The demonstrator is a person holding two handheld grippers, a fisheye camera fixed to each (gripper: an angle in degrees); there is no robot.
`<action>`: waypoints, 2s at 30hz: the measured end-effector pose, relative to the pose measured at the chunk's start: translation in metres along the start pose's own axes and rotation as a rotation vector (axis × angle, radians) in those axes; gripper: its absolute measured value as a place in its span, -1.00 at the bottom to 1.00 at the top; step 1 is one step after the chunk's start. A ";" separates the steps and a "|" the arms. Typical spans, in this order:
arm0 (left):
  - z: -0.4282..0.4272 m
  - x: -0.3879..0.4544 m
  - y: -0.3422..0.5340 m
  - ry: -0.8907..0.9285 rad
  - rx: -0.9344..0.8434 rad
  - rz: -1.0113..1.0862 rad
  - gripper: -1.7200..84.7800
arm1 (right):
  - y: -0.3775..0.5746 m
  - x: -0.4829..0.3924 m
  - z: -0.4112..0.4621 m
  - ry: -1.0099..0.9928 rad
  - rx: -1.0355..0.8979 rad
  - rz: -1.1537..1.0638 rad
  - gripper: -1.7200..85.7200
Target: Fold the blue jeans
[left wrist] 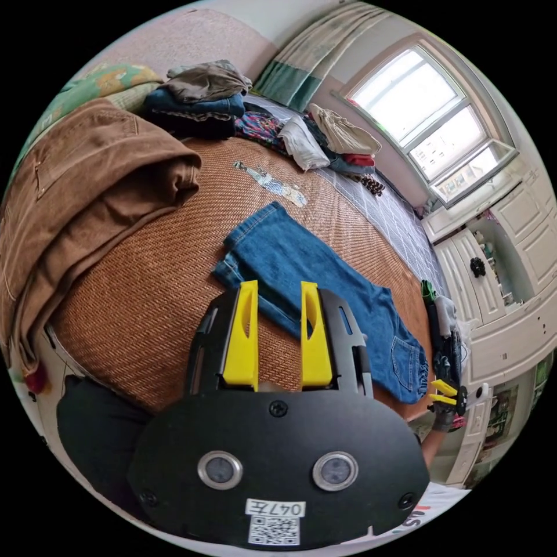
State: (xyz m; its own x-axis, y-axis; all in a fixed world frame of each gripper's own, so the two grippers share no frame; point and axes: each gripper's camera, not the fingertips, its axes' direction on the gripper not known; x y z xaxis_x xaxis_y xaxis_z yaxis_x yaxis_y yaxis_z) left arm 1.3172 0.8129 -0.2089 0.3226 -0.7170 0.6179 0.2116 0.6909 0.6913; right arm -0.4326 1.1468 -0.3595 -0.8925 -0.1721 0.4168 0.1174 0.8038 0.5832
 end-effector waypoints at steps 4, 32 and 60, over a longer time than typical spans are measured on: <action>0.006 -0.024 0.007 -0.002 0.031 -0.031 -0.78 | -0.044 -0.030 0.017 0.041 -0.105 -0.076 -0.83; -0.083 0.174 -0.013 0.014 0.378 0.380 -0.97 | -0.026 0.040 -0.097 0.032 0.104 -0.013 -0.91; 0.137 0.246 -0.059 -0.154 -0.045 0.497 -0.75 | -0.076 0.127 -0.010 0.126 0.034 0.256 -0.94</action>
State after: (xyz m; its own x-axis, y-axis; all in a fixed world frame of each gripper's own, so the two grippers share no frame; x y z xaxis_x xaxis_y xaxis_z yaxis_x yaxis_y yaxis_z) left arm 1.2578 0.5834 -0.0465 0.2557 -0.3042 0.9177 0.1074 0.9523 0.2857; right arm -0.5503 1.0583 -0.3440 -0.7743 -0.0285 0.6322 0.3156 0.8485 0.4248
